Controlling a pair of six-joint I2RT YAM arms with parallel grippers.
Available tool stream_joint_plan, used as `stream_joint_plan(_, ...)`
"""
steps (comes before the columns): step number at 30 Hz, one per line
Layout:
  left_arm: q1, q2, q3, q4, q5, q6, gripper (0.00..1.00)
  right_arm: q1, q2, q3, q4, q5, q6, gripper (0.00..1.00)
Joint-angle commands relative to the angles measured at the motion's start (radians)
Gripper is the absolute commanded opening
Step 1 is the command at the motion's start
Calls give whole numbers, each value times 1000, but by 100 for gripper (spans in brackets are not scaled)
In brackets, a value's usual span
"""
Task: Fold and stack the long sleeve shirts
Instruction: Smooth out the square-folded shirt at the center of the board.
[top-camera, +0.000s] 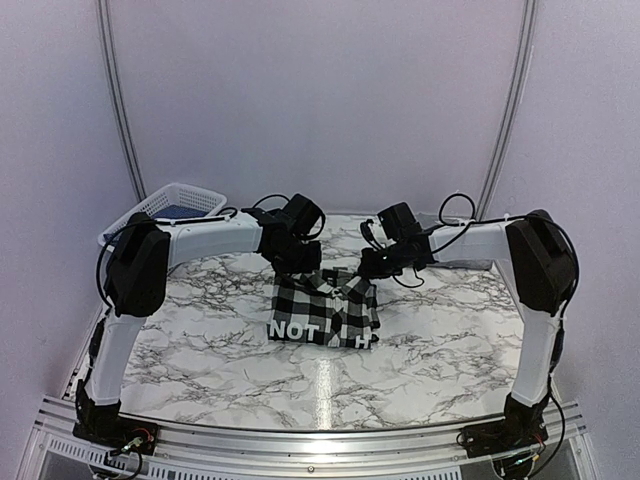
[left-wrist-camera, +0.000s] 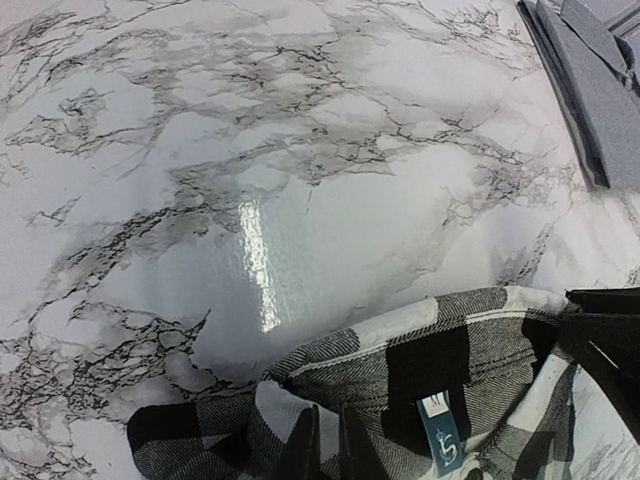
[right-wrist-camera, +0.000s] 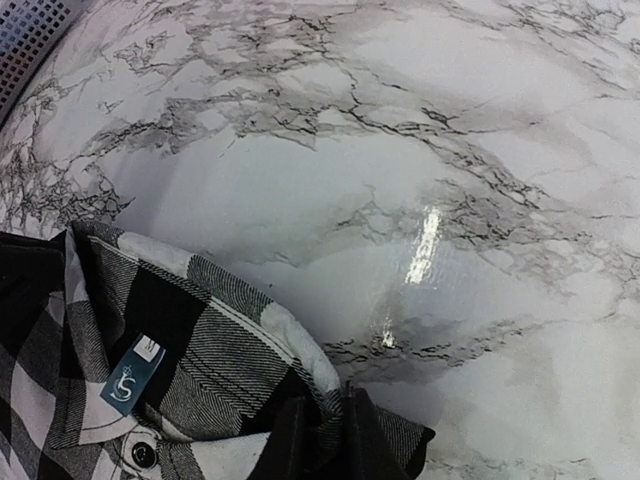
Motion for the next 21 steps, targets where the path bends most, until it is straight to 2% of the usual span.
stream_joint_plan(1, 0, -2, 15, -32, -10, 15, 8, 12, -49, 44, -27, 27, 1, 6)
stream_joint_plan(4, 1, -7, 18, -47, -28, 18, 30, 20, -57, 52, -40, 39, -1, 2)
stream_joint_plan(7, 0, 23, 43, -81, -42, 11, 44, 25, -58, 56, -45, 45, -1, 1)
stream_joint_plan(8, 1, 43, 70, -106, -49, 7, 46, 27, -57, 58, -44, 47, 0, 1)
stream_joint_plan(11, 1, 78, 88, -131, -67, 1, 49, 33, -52, 64, -47, 53, 2, 1)
stream_joint_plan(18, 1, 106, 92, -140, -90, -20, 45, 41, -52, 74, -60, 69, 3, 1)
stream_joint_plan(21, 1, 99, 93, -137, -94, -26, 31, 48, -58, 72, -62, 78, 4, 1)
